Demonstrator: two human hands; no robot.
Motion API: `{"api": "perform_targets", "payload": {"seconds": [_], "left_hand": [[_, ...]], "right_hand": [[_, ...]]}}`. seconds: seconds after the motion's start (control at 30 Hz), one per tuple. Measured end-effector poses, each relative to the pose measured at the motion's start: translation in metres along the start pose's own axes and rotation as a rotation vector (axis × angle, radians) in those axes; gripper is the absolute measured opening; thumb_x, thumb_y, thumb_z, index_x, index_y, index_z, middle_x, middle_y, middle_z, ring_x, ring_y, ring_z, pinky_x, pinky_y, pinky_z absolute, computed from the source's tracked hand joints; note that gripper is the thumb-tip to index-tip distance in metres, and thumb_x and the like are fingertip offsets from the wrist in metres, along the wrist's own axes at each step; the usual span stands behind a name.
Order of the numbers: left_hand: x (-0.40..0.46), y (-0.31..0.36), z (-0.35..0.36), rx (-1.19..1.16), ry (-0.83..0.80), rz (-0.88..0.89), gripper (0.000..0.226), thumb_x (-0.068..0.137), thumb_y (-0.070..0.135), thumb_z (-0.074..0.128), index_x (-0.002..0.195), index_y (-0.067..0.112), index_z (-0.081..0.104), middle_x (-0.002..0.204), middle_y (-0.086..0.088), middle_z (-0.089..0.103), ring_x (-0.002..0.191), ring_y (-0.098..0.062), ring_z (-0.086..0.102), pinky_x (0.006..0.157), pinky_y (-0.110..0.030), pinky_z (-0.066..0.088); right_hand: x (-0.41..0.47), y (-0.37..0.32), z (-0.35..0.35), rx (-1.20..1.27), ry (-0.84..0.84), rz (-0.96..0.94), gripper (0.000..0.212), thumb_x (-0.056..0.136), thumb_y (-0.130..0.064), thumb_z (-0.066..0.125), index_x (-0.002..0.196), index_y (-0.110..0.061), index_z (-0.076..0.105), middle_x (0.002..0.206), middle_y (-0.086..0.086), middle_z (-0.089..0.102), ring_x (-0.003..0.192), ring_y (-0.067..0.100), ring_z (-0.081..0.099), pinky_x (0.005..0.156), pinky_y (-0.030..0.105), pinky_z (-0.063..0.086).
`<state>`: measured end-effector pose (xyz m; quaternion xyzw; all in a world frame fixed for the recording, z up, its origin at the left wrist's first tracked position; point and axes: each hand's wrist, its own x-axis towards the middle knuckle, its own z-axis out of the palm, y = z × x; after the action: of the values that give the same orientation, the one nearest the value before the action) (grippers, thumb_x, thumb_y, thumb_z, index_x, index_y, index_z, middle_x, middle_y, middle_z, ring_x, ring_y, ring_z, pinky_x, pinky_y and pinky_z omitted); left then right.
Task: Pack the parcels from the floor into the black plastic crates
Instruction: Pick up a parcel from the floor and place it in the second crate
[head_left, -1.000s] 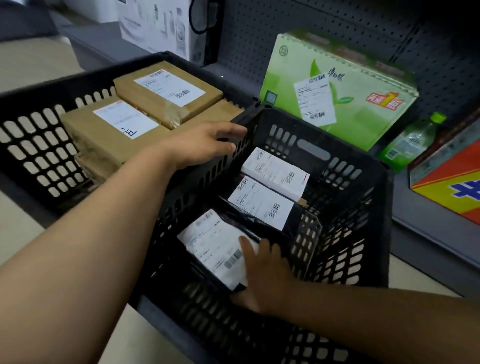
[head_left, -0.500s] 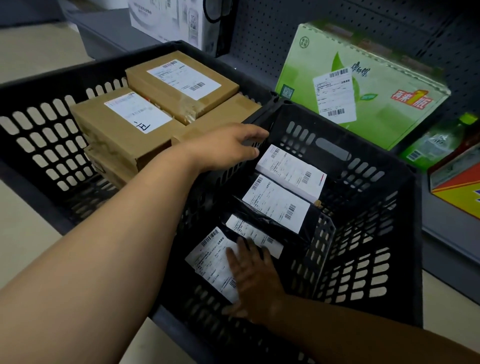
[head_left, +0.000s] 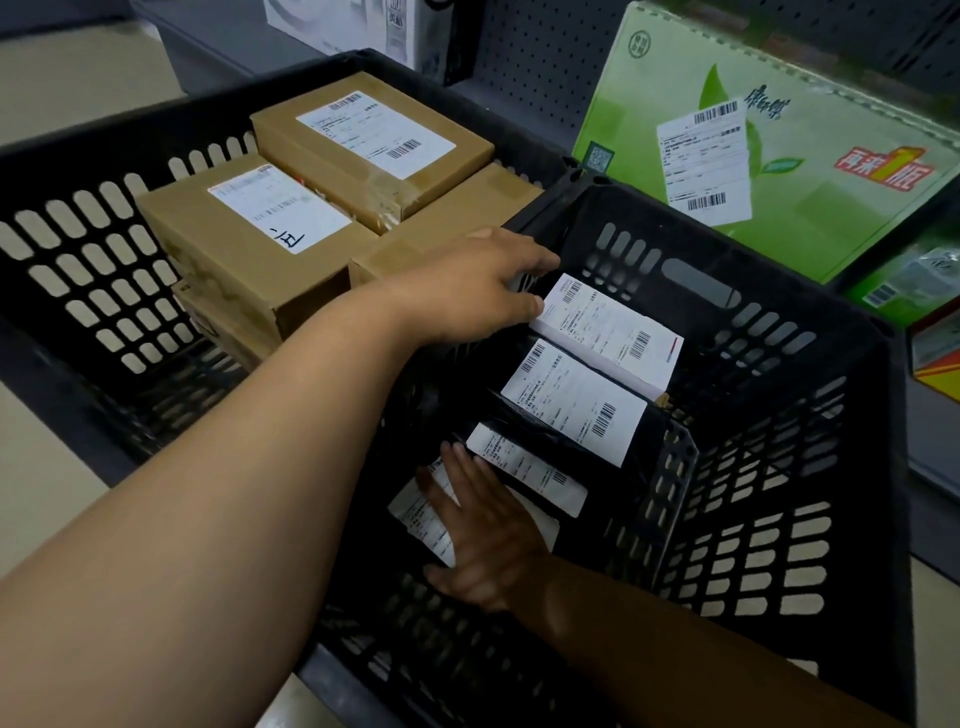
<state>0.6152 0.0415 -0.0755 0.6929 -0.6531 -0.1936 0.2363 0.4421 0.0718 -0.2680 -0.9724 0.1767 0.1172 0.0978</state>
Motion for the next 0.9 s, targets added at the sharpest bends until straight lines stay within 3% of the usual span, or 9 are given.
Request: {"api": "perform_targets", "payload": {"seconds": [0.13,0.23,0.33,0.4,0.43,0.53,0.63,0.8,0.9], "left_hand": [[0.001,0.0,0.001,0.013,0.031,-0.001,0.048,0.093,0.027,0.055,0.139,0.027,0.042,0.147,0.001,0.036,0.138,-0.011,0.023,0.105,-0.018,0.019],[0.003,0.0,0.002,0.044,0.04,0.012,0.048,0.092,0.027,0.055,0.139,0.024,0.044,0.145,0.001,0.038,0.138,-0.011,0.022,0.106,-0.018,0.017],[0.005,-0.002,0.004,0.057,0.05,0.016,0.048,0.092,0.027,0.055,0.139,0.025,0.044,0.146,0.0,0.037,0.139,-0.011,0.021,0.107,-0.019,0.016],[0.006,-0.004,0.005,0.063,0.052,0.019,0.048,0.092,0.029,0.055,0.139,0.027,0.043,0.147,-0.001,0.035,0.14,-0.01,0.019,0.108,-0.02,0.016],[0.006,-0.004,0.005,0.072,0.052,0.026,0.048,0.092,0.029,0.054,0.139,0.027,0.043,0.147,-0.001,0.035,0.14,-0.008,0.018,0.108,-0.021,0.016],[0.009,-0.007,0.008,0.114,0.049,0.045,0.048,0.092,0.029,0.054,0.139,0.027,0.043,0.145,0.0,0.037,0.139,-0.007,0.017,0.108,-0.022,0.016],[0.01,-0.01,0.012,0.183,0.047,0.05,0.049,0.089,0.032,0.055,0.136,0.029,0.046,0.143,-0.001,0.04,0.14,-0.008,0.017,0.109,-0.028,0.018],[0.006,-0.003,0.013,0.355,0.054,0.099,0.046,0.089,0.033,0.054,0.134,0.026,0.049,0.134,0.006,0.05,0.139,-0.009,0.018,0.108,-0.029,0.019],[0.003,0.003,0.013,0.462,0.044,0.117,0.045,0.089,0.035,0.053,0.131,0.022,0.052,0.133,0.005,0.053,0.139,-0.011,0.018,0.11,-0.03,0.018]], "right_hand": [[0.002,0.001,0.001,-0.008,0.025,-0.007,0.099,0.08,-0.06,0.054,0.15,-0.026,-0.007,0.156,0.012,-0.023,0.137,0.015,-0.036,0.112,0.033,-0.02],[-0.002,-0.006,0.003,-0.166,0.03,-0.041,0.103,0.071,-0.063,0.06,0.15,-0.015,0.015,0.157,0.021,-0.001,0.143,0.035,-0.016,0.112,0.055,-0.006],[-0.011,-0.011,0.011,-0.172,0.015,-0.122,0.114,0.06,-0.065,0.067,0.15,-0.02,0.013,0.156,0.02,0.008,0.143,0.042,0.002,0.107,0.064,0.0],[-0.012,-0.008,0.012,-0.162,0.016,-0.118,0.11,0.06,-0.061,0.068,0.149,-0.023,0.017,0.155,0.019,0.017,0.143,0.041,0.011,0.107,0.069,0.009],[-0.01,-0.006,0.011,-0.163,0.021,-0.11,0.105,0.064,-0.057,0.068,0.149,-0.025,0.015,0.155,0.018,0.018,0.143,0.04,0.01,0.108,0.07,0.01],[-0.006,-0.002,0.009,-0.124,0.004,-0.137,0.097,0.076,-0.04,0.067,0.148,-0.028,0.003,0.158,0.017,0.005,0.144,0.039,-0.007,0.106,0.062,-0.011],[-0.009,-0.005,0.004,-0.109,-0.042,-0.119,0.095,0.078,-0.03,0.068,0.147,-0.029,0.002,0.158,0.017,0.006,0.144,0.038,-0.009,0.108,0.065,-0.006],[-0.008,-0.003,-0.016,-0.141,-0.172,-0.161,0.101,0.081,-0.051,0.064,0.142,-0.038,-0.015,0.158,0.01,-0.014,0.142,0.029,-0.025,0.107,0.056,-0.021],[-0.009,-0.003,-0.047,-0.104,-0.234,-0.169,0.098,0.079,-0.047,0.067,0.15,-0.029,0.001,0.158,0.008,-0.006,0.144,0.026,-0.016,0.111,0.06,-0.007]]}}
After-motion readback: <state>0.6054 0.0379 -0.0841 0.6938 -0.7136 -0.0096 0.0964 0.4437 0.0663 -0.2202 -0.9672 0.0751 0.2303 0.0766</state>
